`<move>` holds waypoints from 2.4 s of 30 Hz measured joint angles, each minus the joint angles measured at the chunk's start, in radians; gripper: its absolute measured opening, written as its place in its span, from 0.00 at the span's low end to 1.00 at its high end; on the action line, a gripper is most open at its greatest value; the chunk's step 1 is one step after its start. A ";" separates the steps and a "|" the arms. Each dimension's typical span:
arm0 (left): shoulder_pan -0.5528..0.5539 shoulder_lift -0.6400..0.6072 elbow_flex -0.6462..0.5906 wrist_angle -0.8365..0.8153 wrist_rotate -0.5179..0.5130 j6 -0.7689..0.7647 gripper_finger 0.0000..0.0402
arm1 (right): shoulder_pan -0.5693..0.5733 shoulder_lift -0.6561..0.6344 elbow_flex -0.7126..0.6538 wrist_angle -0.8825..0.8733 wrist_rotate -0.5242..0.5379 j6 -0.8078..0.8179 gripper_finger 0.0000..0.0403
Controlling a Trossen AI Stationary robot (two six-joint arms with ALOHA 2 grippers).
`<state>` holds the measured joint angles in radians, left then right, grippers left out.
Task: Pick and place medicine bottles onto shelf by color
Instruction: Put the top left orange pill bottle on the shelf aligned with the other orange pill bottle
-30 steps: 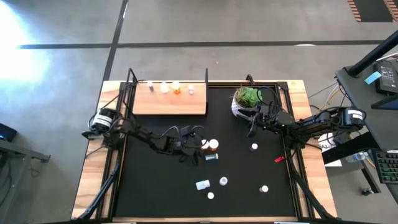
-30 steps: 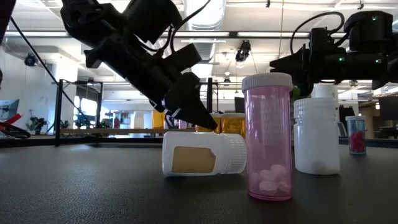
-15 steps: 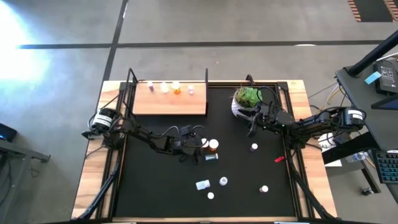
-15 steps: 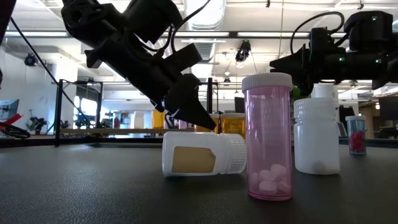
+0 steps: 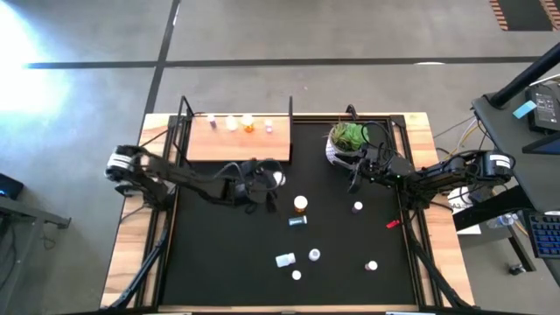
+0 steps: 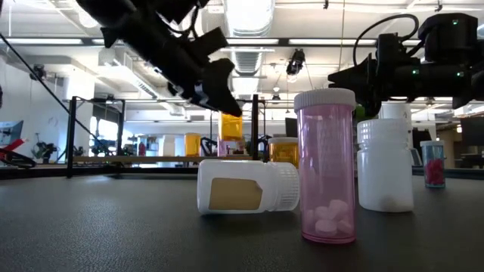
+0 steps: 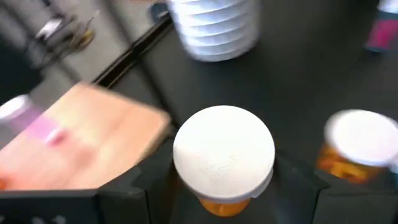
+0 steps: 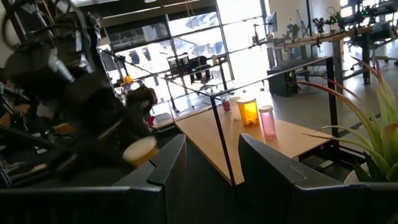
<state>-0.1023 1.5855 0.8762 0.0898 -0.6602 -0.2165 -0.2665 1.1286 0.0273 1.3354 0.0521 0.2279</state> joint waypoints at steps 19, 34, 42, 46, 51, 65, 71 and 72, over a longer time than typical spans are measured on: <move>0.356 -0.150 -0.111 -0.190 -0.003 -0.249 0.47 | 0.000 0.000 0.000 -0.001 0.000 0.000 0.35; 0.500 -0.093 -0.162 0.004 -0.002 -0.248 0.47 | 0.000 0.000 0.000 -0.001 0.000 0.000 0.34; 0.526 -0.047 -0.149 0.044 0.002 -0.243 0.47 | 0.000 0.000 0.000 0.000 0.000 0.000 0.35; 0.526 -0.048 -0.149 0.042 0.015 -0.241 0.47 | 0.000 0.000 0.000 0.000 0.000 0.000 0.35; 0.526 -0.051 -0.149 0.040 0.033 -0.242 0.47 | 0.000 0.000 0.000 0.000 0.000 0.000 0.35; 0.519 -0.062 -0.149 0.026 0.066 -0.241 0.47 | 0.000 -0.001 0.000 0.000 0.000 0.000 0.35; 0.519 -0.064 -0.149 0.025 0.066 -0.239 0.49 | 0.000 -0.001 0.000 0.000 0.000 0.000 0.35; 0.519 -0.064 -0.150 0.019 0.071 -0.238 0.51 | 0.000 -0.001 0.000 0.000 0.000 0.000 0.34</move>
<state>0.4168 1.5219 0.7260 0.1091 -0.5897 -0.4549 -0.2665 1.1278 0.0273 1.3350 0.0522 0.2279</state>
